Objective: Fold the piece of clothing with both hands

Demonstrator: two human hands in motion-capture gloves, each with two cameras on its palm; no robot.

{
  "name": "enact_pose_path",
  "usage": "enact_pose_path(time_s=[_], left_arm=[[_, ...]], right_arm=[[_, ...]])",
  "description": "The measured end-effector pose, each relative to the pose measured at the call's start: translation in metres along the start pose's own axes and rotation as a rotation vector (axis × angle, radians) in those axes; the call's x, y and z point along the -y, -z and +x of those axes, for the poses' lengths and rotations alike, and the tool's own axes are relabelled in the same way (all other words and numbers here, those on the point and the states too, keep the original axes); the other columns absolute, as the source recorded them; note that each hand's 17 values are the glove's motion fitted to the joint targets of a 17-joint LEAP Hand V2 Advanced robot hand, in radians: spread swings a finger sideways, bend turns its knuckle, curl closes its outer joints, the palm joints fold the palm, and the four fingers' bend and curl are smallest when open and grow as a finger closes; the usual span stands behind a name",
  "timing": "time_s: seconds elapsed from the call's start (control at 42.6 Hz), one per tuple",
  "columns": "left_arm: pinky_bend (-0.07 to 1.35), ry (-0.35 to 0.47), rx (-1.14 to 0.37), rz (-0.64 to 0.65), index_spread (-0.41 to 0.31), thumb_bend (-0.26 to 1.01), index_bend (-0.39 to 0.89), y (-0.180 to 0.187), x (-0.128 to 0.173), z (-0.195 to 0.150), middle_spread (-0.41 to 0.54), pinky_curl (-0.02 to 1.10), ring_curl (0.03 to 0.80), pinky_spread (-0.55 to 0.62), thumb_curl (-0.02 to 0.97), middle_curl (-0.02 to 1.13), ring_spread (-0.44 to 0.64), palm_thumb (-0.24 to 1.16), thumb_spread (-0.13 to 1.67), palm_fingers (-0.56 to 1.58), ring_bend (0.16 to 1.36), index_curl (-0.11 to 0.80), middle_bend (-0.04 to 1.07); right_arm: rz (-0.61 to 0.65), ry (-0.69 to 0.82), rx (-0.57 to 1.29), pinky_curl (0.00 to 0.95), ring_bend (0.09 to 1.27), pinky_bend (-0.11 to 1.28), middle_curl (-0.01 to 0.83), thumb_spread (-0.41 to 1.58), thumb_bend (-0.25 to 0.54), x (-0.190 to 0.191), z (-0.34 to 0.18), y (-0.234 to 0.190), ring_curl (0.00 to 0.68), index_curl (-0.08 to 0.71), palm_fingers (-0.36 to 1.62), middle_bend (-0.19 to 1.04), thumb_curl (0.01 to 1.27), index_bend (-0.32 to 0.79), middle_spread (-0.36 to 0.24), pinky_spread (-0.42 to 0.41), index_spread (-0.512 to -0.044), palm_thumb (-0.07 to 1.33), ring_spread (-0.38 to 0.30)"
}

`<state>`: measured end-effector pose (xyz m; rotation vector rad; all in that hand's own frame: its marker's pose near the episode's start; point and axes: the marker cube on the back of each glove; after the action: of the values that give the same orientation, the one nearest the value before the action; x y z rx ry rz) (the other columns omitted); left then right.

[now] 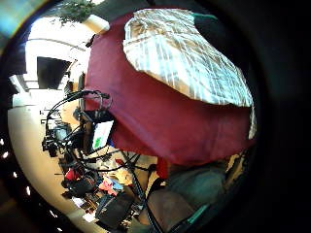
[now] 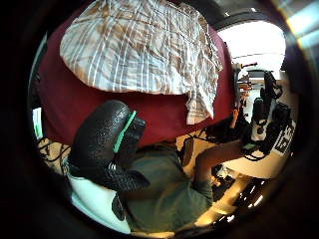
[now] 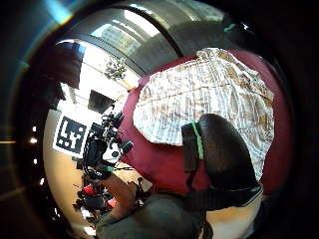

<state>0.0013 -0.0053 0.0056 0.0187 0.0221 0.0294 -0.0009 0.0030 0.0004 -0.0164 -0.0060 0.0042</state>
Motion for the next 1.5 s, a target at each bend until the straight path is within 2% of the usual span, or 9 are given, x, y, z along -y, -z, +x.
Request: enact_pose_path(time_s=[0.094,0.188,0.329,0.493,0.775,0.986,1.103,1.385,1.502], left_arm=[[0.38,-0.015,-0.008,0.001,-0.062,0.13,0.08,-0.003,-0.001,0.0,0.028,0.11,0.152,0.18,0.073,0.13,0.14,0.22,0.64,0.41,0.5,0.038,0.28],[0.41,-0.026,-0.013,-0.019,-0.076,0.11,0.1,-0.005,-0.006,0.0,0.036,0.15,0.197,0.24,0.101,0.19,0.18,0.23,0.83,0.37,0.54,0.062,0.29],[0.44,-0.022,0.002,-0.024,-0.087,0.09,0.11,-0.011,-0.005,-0.001,0.047,0.18,0.23,0.29,0.135,0.23,0.2,0.24,0.98,0.33,0.57,0.096,0.29],[0.44,-0.041,0.005,-0.023,-0.093,0.06,0.12,-0.01,-0.002,-0.001,0.05,0.2,0.253,0.33,0.17,0.28,0.22,0.25,1.07,0.3,0.59,0.132,0.3],[0.46,-0.067,0.009,0.005,-0.097,0.01,0.13,0.004,-0.012,0.002,0.055,0.24,0.279,0.35,0.221,0.33,0.23,0.29,1.12,0.27,0.62,0.175,0.31],[0.47,-0.095,-0.024,0.124,-0.098,-0.01,0.13,0.018,-0.019,0.009,0.058,0.26,0.293,0.36,0.251,0.35,0.23,0.32,1.13,0.26,0.63,0.2,0.3],[0.46,-0.121,-0.052,0.139,-0.095,-0.01,0.13,0.013,-0.02,0.017,0.046,0.27,0.299,0.35,0.266,0.36,0.21,0.35,1.12,0.27,0.65,0.21,0.31],[0.48,-0.118,-0.012,-0.023,-0.087,-0.02,0.12,-0.066,0.026,0.019,0.024,0.3,0.311,0.32,0.299,0.39,0.18,0.4,1.08,0.29,0.65,0.227,0.3],[0.51,-0.153,-0.028,-0.131,-0.078,-0.02,0.13,-0.082,0.029,0.018,0.036,0.31,0.313,0.31,0.308,0.39,0.19,0.42,1.07,0.26,0.64,0.235,0.27]], right_arm=[[-0.014,0.0,0.018,0.137,0.18,0.4,0.092,0.66,0.288,-0.002,-0.001,-0.005,0.056,0.136,0.4,0.21,0.11,0.31,-0.03,0.153,-0.23,0.42,0.079],[-0.033,0.002,0.024,0.178,0.18,0.41,0.133,0.88,0.295,-0.001,-0.001,-0.014,0.082,0.189,0.38,0.2,0.14,0.3,-0.037,0.187,-0.279,0.45,0.099],[-0.074,0.017,0.026,0.215,0.18,0.41,0.176,1.07,0.282,-0.005,-0.006,-0.019,0.104,0.238,0.37,0.19,0.18,0.28,-0.037,0.214,-0.315,0.46,0.117],[-0.096,0.032,0.01,0.245,0.18,0.42,0.208,1.19,0.252,-0.004,-0.007,-0.017,0.124,0.279,0.36,0.18,0.22,0.26,-0.038,0.228,-0.334,0.47,0.127],[-0.119,0.056,-0.01,0.284,0.18,0.43,0.246,1.26,0.193,-0.013,-0.006,0.0,0.153,0.325,0.35,0.17,0.26,0.22,-0.026,0.236,-0.347,0.48,0.134],[-0.117,0.008,-0.054,0.308,0.2,0.45,0.259,1.23,0.143,-0.026,0.028,0.011,0.178,0.341,0.34,0.17,0.29,0.18,-0.023,0.233,-0.351,0.51,0.136],[-0.126,-0.035,-0.038,0.318,0.2,0.46,0.264,1.21,0.113,-0.029,0.05,-0.002,0.193,0.346,0.34,0.16,0.3,0.17,-0.025,0.232,-0.353,0.53,0.133],[-0.342,-0.083,0.004,0.346,0.26,0.51,0.277,1.12,0.026,-0.029,0.094,-0.078,0.243,0.319,0.29,0.17,0.32,0.12,-0.043,0.23,-0.337,0.56,0.123],[-0.532,-0.063,0.062,0.363,0.29,0.56,0.281,1.07,-0.006,-0.03,0.107,-0.113,0.26,0.294,0.23,0.17,0.33,0.09,-0.031,0.227,-0.331,0.58,0.126]])
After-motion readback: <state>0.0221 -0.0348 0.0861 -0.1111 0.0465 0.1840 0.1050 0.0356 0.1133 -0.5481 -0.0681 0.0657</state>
